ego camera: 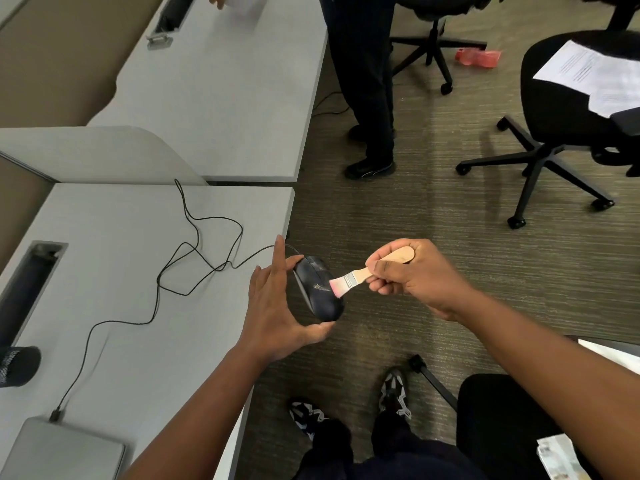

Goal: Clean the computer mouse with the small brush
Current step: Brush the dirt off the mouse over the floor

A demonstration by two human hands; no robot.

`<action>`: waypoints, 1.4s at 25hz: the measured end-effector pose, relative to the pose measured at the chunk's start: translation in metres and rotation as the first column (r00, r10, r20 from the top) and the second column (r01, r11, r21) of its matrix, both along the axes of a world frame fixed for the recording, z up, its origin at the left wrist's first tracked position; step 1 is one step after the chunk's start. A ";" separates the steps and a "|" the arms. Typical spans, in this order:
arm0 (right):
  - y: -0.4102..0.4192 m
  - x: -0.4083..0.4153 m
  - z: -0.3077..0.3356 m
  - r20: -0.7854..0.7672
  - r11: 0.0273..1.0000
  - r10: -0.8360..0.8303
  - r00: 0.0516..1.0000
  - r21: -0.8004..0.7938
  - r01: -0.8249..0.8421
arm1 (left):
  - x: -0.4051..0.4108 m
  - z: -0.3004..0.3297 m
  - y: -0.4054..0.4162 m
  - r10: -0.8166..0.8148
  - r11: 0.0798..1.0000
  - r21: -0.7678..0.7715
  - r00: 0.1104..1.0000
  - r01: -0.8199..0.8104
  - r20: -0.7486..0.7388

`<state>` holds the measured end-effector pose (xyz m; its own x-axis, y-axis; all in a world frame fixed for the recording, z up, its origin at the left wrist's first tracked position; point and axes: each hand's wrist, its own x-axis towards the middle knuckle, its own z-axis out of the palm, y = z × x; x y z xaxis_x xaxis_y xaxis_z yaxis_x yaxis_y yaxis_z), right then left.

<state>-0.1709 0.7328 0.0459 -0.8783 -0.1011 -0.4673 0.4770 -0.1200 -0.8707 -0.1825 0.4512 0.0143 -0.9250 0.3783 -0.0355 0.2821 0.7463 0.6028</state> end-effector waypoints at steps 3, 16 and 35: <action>0.001 -0.001 -0.003 -0.046 0.997 0.042 0.998 0.064 -0.039 | 0.001 -0.002 -0.003 0.002 1.000 0.010 1.000 -0.002 0.031; 0.014 -0.006 0.000 -0.217 0.955 0.206 0.954 0.258 -0.147 | 0.002 -0.003 -0.002 -0.025 0.999 0.023 1.000 0.024 0.015; 0.001 -0.005 0.017 -0.215 0.923 0.144 0.966 0.381 -0.053 | -0.003 0.006 0.004 -0.007 1.000 -0.023 0.994 0.010 0.107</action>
